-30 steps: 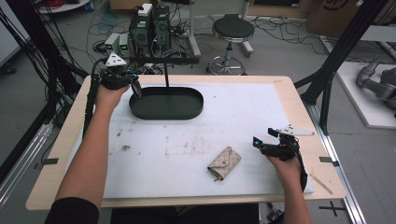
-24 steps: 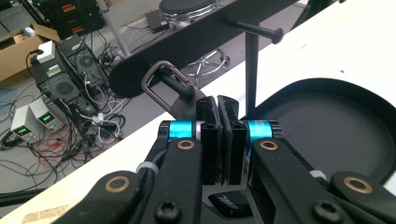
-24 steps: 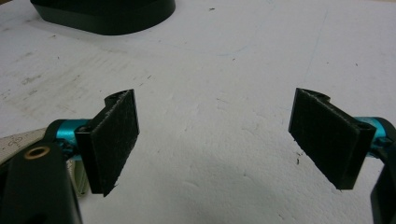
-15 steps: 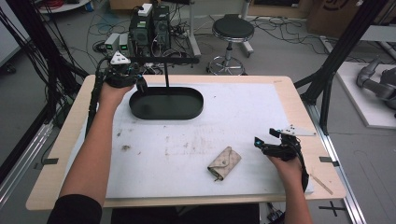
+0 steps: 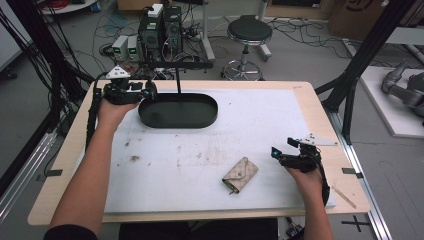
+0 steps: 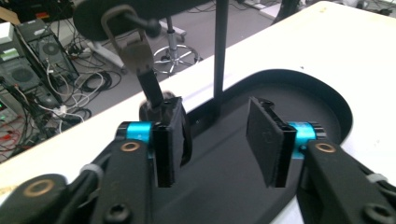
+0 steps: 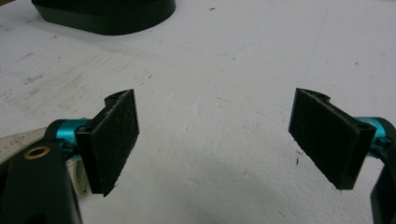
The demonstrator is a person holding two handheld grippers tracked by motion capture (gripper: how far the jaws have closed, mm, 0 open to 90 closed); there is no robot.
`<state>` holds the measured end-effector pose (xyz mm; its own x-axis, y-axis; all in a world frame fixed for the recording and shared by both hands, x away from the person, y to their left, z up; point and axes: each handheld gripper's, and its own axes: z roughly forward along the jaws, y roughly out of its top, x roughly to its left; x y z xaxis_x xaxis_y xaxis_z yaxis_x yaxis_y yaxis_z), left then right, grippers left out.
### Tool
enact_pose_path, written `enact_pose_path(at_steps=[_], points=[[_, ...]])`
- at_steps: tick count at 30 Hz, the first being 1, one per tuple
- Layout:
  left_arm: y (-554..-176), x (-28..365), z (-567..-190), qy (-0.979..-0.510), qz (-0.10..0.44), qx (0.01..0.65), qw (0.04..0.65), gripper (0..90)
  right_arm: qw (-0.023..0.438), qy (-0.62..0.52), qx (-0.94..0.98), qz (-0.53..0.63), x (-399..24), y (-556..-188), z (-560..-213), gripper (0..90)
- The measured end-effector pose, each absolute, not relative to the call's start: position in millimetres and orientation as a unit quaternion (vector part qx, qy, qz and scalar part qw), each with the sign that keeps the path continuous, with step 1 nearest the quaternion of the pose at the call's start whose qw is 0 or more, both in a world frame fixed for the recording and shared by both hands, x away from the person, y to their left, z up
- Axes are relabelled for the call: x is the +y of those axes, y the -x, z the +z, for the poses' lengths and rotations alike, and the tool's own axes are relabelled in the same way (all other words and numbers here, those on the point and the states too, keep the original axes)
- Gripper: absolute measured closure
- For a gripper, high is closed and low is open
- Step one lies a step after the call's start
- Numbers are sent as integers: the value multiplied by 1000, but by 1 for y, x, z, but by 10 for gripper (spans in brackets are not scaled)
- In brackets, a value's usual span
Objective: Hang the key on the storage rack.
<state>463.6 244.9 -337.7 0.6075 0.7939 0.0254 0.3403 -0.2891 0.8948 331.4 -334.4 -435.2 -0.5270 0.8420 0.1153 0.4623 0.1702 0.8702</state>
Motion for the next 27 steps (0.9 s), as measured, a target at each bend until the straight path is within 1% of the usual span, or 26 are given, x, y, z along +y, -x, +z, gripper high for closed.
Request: enact_pose_path(at_steps=[1,2,3,5,9,10,11,13,18,27], points=[[-461,246,-339,-763,238,371,472,506,203,-442,738,469,-334,-331,-435,164],[-458,246,-341,-763,234,372,473,506,203,-442,738,469,-334,-331,-435,164],[-455,247,-342,-763,233,372,474,463,203,-441,738,469,-334,-331,-435,164],[-449,248,-345,-763,231,368,479,450,203,-441,738,469,-334,-331,-435,164],[-436,249,-351,-767,226,362,479,377,203,-441,737,470,-334,-331,-435,164],[-433,249,-352,-767,226,361,481,377,203,-441,737,470,-334,-331,-435,164],[-429,250,-354,-765,225,361,483,350,202,-441,738,470,-334,-331,-435,164],[-421,251,-357,-765,222,358,487,344,202,-441,738,469,-334,-331,-435,164],[-400,257,-372,-752,214,368,503,294,203,-441,739,468,-333,-332,-435,164],[-372,258,-398,-760,204,368,496,225,203,-441,741,464,-332,-332,-436,164]])
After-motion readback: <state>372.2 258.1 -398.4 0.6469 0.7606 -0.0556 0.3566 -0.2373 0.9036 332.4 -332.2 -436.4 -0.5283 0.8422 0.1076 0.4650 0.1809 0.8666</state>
